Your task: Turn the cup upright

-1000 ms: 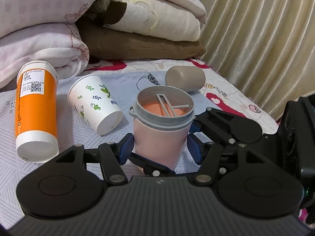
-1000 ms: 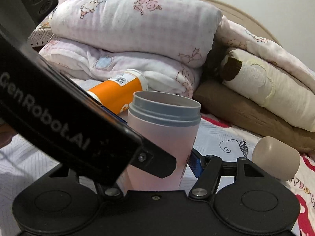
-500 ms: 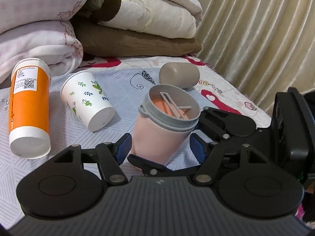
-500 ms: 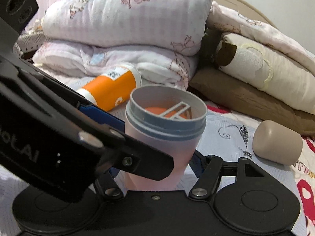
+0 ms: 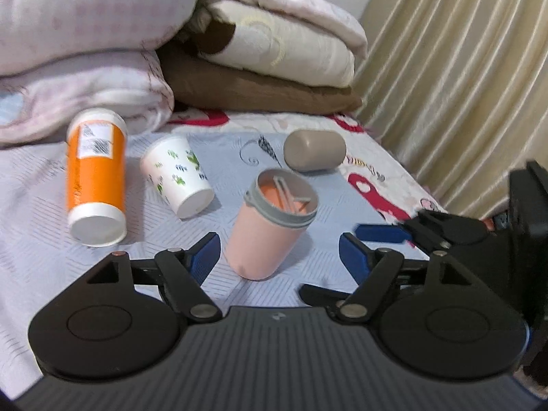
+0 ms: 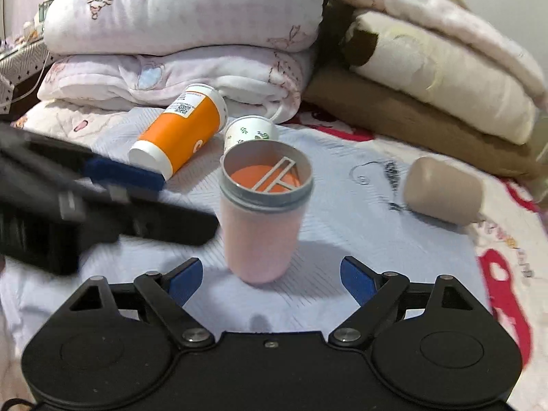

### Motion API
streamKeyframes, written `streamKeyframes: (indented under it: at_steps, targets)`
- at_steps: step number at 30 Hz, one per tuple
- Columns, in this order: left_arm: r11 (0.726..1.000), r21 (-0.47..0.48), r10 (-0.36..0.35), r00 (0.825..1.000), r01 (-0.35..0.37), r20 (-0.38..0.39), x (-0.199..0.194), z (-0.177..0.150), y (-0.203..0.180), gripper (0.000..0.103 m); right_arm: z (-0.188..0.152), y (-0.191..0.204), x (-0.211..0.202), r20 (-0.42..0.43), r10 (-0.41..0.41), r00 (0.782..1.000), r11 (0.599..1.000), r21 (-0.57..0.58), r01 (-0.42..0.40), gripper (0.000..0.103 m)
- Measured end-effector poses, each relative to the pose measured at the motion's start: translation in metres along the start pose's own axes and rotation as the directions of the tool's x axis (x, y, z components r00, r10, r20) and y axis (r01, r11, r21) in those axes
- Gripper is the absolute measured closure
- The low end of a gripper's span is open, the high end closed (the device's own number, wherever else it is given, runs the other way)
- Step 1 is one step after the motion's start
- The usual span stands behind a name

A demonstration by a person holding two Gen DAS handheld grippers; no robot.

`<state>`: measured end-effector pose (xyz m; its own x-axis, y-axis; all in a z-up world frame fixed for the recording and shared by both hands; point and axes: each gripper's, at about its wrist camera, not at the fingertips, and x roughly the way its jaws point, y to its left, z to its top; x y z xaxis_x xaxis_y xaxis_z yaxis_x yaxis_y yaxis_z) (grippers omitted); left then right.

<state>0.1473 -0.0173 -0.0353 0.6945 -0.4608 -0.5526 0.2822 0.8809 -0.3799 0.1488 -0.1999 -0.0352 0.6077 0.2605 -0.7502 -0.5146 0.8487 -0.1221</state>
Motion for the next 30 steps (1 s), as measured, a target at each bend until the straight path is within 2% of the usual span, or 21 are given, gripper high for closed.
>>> streamKeyframes:
  at_steps: [5, 9, 18, 21, 23, 30]
  targets:
    - [0.994, 0.082, 0.077, 0.997, -0.077, -0.007, -0.034, 0.006, -0.030, 0.026, -0.001, -0.007, -0.048, -0.003, -0.034, 0.999, 0.992, 0.121, 0.035, 0.013]
    - [0.985, 0.132, 0.121, 0.992, -0.115, -0.044, -0.050, 0.003, -0.050, 0.025, -0.012, -0.011, -0.082, 0.032, 0.014, 0.999, 0.978, 0.208, -0.020, 0.013]
    - [0.987, 0.122, 0.119, 0.989, -0.107, -0.089, -0.086, -0.017, -0.077, 0.025, -0.035, -0.004, -0.123, -0.010, -0.048, 0.999, 0.957, 0.287, 0.049, 0.013]
    - [0.989, 0.101, 0.120, 0.989, -0.112, -0.081, -0.097, -0.025, -0.080, 0.025, -0.042, 0.003, -0.140, -0.011, -0.113, 0.994, 0.938, 0.330, 0.110, 0.013]
    - [0.988, 0.088, 0.131, 0.989, -0.125, -0.070, -0.103, -0.029, -0.079, 0.025, -0.045, 0.012, -0.154, 0.016, -0.167, 0.986, 0.930, 0.334, 0.152, 0.012]
    - [0.975, 0.076, 0.209, 0.978, -0.208, -0.002, -0.128, -0.040, -0.078, 0.025, -0.057, 0.031, -0.181, 0.091, -0.229, 0.969, 0.902, 0.393, 0.176, 0.012]
